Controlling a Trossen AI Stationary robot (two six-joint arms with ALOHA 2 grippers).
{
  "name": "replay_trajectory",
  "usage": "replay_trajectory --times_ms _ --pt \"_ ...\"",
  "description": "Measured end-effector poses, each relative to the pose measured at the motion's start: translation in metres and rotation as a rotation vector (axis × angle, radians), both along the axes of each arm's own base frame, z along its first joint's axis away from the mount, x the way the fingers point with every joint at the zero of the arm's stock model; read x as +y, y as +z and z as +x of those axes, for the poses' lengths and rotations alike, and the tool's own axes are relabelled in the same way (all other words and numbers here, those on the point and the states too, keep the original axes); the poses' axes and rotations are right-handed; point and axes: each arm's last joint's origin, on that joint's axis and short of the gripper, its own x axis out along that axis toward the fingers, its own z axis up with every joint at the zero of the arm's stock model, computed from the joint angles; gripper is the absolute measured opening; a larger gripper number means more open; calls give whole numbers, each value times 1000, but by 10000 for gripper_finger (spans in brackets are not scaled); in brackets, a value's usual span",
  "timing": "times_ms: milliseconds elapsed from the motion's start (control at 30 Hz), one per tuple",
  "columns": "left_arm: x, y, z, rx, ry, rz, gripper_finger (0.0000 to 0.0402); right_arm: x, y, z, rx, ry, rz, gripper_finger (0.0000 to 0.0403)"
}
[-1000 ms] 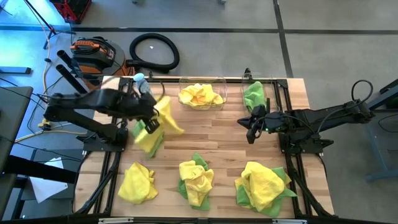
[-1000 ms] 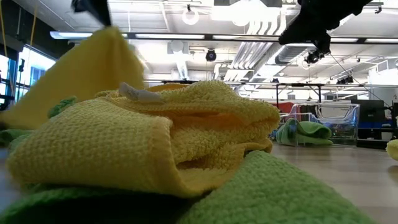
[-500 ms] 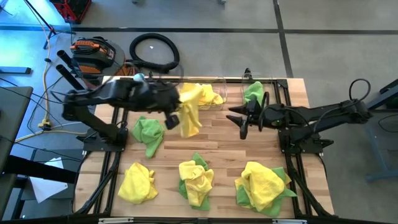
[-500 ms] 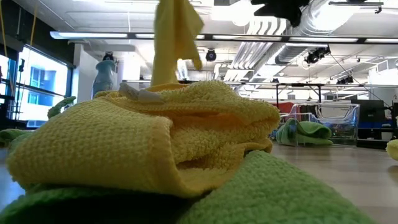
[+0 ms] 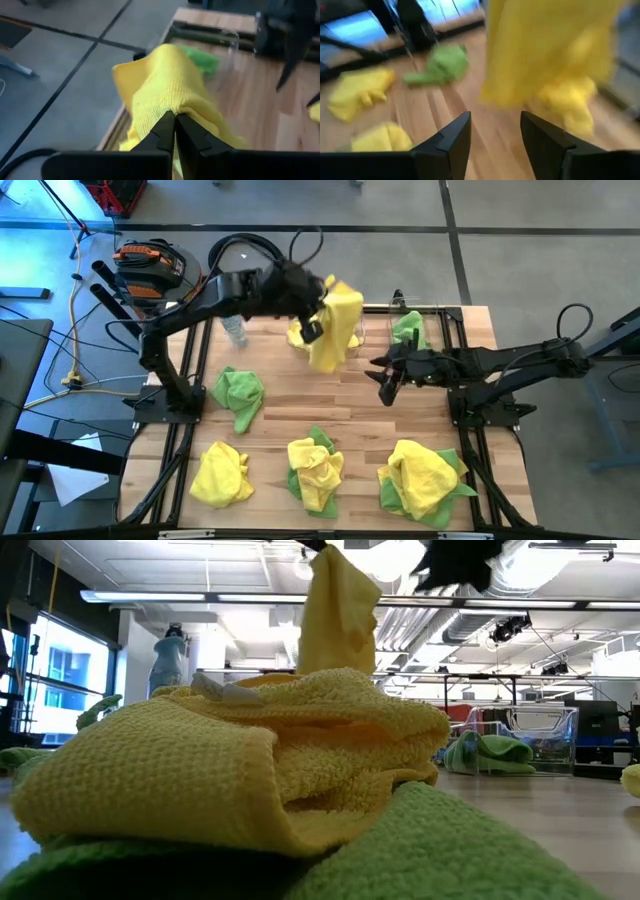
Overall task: Sort microfiber towel by color & place in baskets
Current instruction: Put the top left yellow microfiber cloth into the left transparent bin
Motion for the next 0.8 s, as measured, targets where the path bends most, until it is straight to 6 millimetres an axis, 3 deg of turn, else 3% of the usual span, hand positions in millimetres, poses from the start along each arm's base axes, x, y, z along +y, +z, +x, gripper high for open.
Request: replay_trajectory --times_ms 200,333,500,800 --pt "37 1 11 -80 -6 -29 0 6 -36 -7 71 33 119 76" --pt "57 -12 23 -85 -8 -52 0 6 -61 -14 52 13 185 13" --pt "77 -42 39 12 12 -73 0 5 -76 -24 13 -14 238 17" --pt "104 -104 66 213 79 -105 0 4 -74 -31 -13 2 223 2"
